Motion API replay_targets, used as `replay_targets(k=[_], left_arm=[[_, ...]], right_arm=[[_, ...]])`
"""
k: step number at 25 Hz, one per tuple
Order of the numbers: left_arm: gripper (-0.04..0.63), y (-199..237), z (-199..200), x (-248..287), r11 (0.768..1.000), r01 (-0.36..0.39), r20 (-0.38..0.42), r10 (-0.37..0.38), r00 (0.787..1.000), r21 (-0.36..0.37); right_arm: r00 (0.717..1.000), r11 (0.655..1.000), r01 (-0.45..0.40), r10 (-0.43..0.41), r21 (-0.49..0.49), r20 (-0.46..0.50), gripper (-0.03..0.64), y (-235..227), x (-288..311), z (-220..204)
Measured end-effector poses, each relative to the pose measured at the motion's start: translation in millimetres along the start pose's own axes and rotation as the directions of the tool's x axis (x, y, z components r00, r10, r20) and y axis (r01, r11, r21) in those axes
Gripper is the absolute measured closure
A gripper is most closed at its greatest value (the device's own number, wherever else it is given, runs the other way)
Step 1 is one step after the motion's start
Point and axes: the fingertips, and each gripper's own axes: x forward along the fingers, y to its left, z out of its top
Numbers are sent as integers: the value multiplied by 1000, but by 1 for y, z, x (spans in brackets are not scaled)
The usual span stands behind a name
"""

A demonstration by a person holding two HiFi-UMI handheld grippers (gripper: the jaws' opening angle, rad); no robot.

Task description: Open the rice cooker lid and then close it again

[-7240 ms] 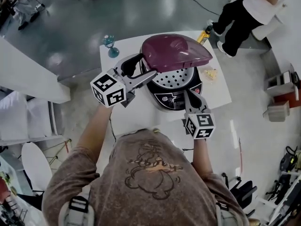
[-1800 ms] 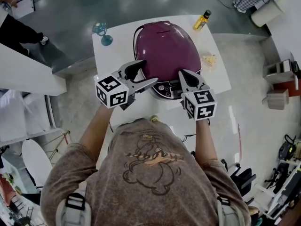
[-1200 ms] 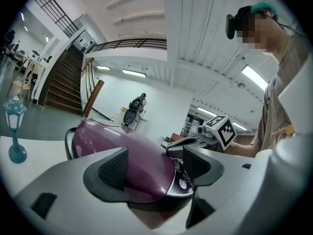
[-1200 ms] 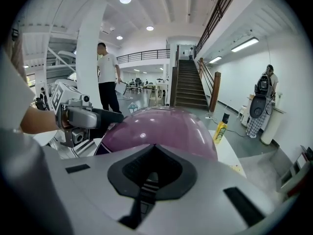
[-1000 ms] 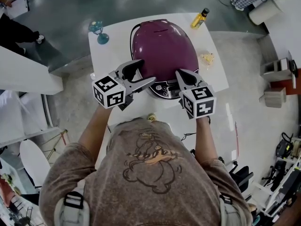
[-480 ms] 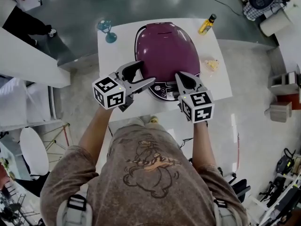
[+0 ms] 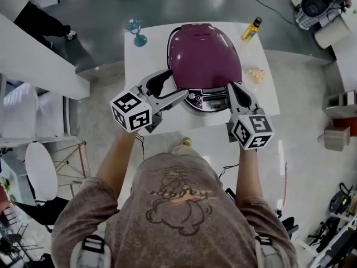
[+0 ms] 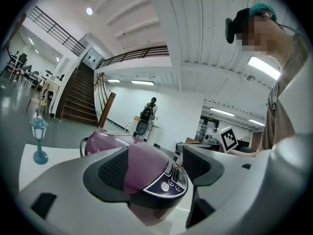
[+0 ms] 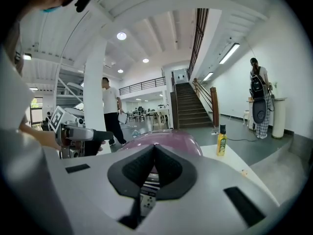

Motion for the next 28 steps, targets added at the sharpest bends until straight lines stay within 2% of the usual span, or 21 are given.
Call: replay_targets(k=[18, 22, 23, 25, 28], left_arm=[[247, -59, -23, -106, 999, -8, 36, 6, 999, 49], [250, -66, -31, -127, 996, -62, 70, 58, 996, 68], [261, -65, -33, -133, 994, -84, 82, 78, 994, 70], [349, -65, -38, -142, 990, -123, 97, 115, 989, 73], [418, -65, -50, -150, 982, -162, 90, 154, 984, 96]], right_arm=[[995, 998, 61, -59, -23, 76, 612, 98, -87, -33], [992, 996, 78, -73, -43, 105, 612, 115, -107, -43], [991, 996, 77, -72, -43, 115, 612, 118, -110, -46], [990, 996, 69, -62, -50, 130, 612, 124, -117, -53], [990, 997, 57, -50, -47, 129, 614, 128, -122, -67]])
